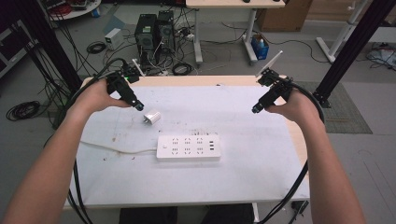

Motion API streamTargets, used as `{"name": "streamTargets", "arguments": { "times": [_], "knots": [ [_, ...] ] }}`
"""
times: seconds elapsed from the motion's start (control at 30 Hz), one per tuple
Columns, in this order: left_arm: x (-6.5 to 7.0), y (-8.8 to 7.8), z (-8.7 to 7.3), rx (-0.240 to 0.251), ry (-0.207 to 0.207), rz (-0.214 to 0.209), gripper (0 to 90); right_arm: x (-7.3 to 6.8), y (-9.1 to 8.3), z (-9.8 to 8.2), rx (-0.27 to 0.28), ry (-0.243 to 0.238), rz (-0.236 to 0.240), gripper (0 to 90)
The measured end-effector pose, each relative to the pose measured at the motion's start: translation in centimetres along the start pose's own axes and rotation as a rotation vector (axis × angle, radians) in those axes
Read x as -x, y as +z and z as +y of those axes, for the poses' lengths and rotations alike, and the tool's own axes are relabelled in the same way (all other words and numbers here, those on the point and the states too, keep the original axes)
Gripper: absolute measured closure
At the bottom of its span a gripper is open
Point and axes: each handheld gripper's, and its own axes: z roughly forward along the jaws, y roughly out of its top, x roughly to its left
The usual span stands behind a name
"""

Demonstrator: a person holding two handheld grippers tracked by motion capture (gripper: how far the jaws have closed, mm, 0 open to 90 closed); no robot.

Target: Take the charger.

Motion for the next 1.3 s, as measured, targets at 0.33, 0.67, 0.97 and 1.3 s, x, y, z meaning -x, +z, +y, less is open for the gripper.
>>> {"name": "streamTargets", "arguments": {
  "times": [0.33,0.67,0.97,1.3],
  "knots": [
    [-0.6,4.8,0.9,-0.062,-0.075,0.013,24.0,0.0,-0.4,-0.2,0.021,0.003,-0.013,11.8],
    [-0.9,9.7,1.4,-0.077,-0.153,0.024,24.1,-0.1,-0.5,-0.1,0.041,-0.001,-0.014,11.8],
    [-1.4,13.0,1.5,-0.154,-0.186,0.031,24.2,0.0,-0.8,-0.4,0.056,0.004,-0.019,11.8],
    [-1.5,14.8,1.5,-0.168,-0.225,0.046,24.2,0.1,-1.0,-0.7,0.070,0.004,-0.018,11.8]
  ]
}}
